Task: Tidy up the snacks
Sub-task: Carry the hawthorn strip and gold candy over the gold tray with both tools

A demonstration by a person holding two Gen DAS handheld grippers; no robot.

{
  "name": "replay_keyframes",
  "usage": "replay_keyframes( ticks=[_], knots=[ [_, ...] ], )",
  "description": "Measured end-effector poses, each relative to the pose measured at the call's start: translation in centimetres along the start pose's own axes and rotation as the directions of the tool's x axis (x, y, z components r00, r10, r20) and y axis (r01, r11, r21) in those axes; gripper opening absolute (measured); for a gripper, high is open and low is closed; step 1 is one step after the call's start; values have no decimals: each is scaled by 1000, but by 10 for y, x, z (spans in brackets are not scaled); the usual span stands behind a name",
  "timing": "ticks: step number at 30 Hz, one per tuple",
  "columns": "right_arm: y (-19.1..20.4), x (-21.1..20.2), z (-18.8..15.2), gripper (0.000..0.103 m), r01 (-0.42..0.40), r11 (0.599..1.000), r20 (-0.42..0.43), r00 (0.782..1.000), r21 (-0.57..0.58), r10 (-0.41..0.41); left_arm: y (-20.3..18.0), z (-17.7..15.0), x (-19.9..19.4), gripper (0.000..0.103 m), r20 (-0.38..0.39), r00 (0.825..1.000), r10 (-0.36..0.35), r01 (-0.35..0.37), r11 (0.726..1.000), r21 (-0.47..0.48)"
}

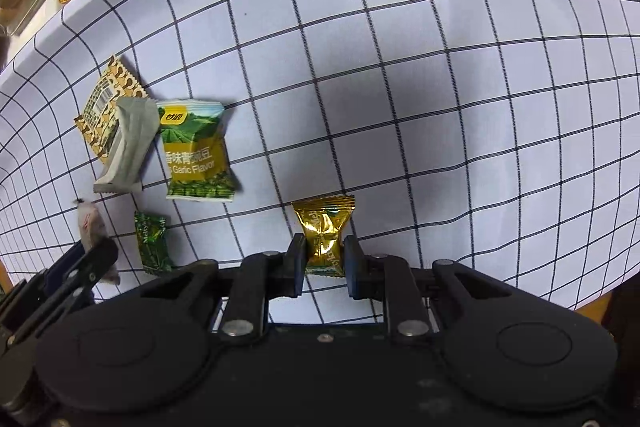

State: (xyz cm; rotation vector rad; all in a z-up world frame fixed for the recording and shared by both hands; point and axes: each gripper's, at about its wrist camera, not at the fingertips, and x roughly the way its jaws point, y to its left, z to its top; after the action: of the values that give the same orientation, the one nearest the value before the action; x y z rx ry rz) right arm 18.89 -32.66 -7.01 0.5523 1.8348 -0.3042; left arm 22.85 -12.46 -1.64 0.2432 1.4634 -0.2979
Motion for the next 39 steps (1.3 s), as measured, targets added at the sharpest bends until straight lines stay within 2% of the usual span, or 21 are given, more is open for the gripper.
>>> replay_keyframes(
  ticks=[6, 10, 14, 19, 24, 32, 36, 39],
  knots=[
    [-12, -13, -4, 20, -28, 1000, 70, 997, 0, 28, 11, -17, -11, 30, 44, 998, 37, -37, 999, -6],
    [-17, -31, -22, 20, -100, 995, 135, 986, -27, 102, 18, -38, -22, 30, 87, 994, 58, -58, 998, -4],
    [-20, -50, -53, 21, -199, 978, 208, 956, -55, 206, 25, -70, -27, 30, 133, 989, 67, -67, 998, -4],
    [-20, -50, -105, 21, -139, 987, 328, 932, -77, 157, 37, -115, -35, 30, 174, 984, 32, -32, 999, -2],
    [-33, -30, -163, 21, -210, 973, 358, 905, -92, 229, 46, -150, -46, 30, 225, 974, -6, 9, 1000, -11],
    [-34, -10, -236, 21, -220, 966, 456, 852, -136, 258, 54, -184, -41, 30, 194, 980, -46, 58, 997, -53],
    [-25, -1, -259, 21, -213, 962, 457, 848, -173, 270, 55, -192, -36, 30, 158, 984, -82, 92, 994, -56],
    [-19, 1, -273, 21, -213, 956, 443, 851, -203, 284, 53, -194, -33, 30, 141, 987, -75, 83, 995, -47]
  ],
)
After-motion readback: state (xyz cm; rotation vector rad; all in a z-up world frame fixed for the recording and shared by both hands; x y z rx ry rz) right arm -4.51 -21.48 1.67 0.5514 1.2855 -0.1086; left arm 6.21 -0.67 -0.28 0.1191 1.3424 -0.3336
